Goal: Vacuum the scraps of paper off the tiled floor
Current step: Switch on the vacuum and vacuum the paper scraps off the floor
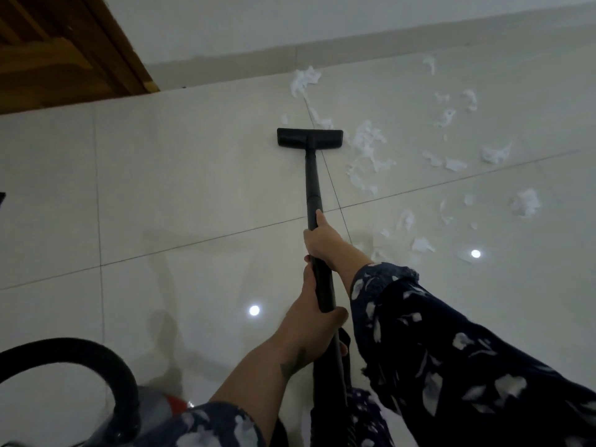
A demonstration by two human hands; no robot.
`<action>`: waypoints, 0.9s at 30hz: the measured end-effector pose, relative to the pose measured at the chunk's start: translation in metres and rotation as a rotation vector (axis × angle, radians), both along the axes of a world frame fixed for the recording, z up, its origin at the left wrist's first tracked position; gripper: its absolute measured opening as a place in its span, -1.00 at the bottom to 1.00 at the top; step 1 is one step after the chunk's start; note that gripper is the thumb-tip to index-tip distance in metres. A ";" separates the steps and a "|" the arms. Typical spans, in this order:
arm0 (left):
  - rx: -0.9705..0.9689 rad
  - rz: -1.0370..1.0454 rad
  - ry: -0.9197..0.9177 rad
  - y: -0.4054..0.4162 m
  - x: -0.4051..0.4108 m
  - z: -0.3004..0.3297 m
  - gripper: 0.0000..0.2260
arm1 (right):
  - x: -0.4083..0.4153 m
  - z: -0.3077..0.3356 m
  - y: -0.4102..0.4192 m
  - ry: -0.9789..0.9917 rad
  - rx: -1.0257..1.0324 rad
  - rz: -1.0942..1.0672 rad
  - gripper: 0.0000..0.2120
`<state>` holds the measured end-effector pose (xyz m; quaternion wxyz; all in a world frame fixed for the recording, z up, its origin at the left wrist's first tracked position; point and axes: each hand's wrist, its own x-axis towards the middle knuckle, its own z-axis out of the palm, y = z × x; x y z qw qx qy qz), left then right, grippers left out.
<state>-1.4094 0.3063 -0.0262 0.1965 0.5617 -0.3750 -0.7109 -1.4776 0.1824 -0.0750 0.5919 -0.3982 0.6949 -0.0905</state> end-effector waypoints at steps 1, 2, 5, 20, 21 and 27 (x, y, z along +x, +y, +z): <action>-0.016 -0.002 -0.027 -0.007 -0.003 -0.001 -0.21 | -0.002 0.000 -0.008 0.000 0.009 -0.004 -0.41; -0.028 -0.003 -0.051 -0.014 -0.006 -0.001 -0.23 | -0.003 0.000 -0.017 0.007 0.029 -0.005 -0.41; -0.021 0.021 -0.039 -0.041 -0.016 -0.001 -0.25 | -0.011 0.003 -0.047 0.066 0.095 0.017 -0.39; 0.011 0.077 0.004 -0.159 -0.020 -0.011 -0.18 | -0.019 -0.027 -0.167 -0.042 -0.015 0.080 -0.41; 0.016 0.079 0.000 -0.165 -0.020 -0.011 -0.18 | -0.019 -0.029 -0.173 -0.046 -0.009 0.083 -0.41; 0.006 0.097 0.004 -0.197 -0.020 -0.024 -0.17 | -0.018 -0.045 -0.211 0.012 -0.028 0.124 -0.39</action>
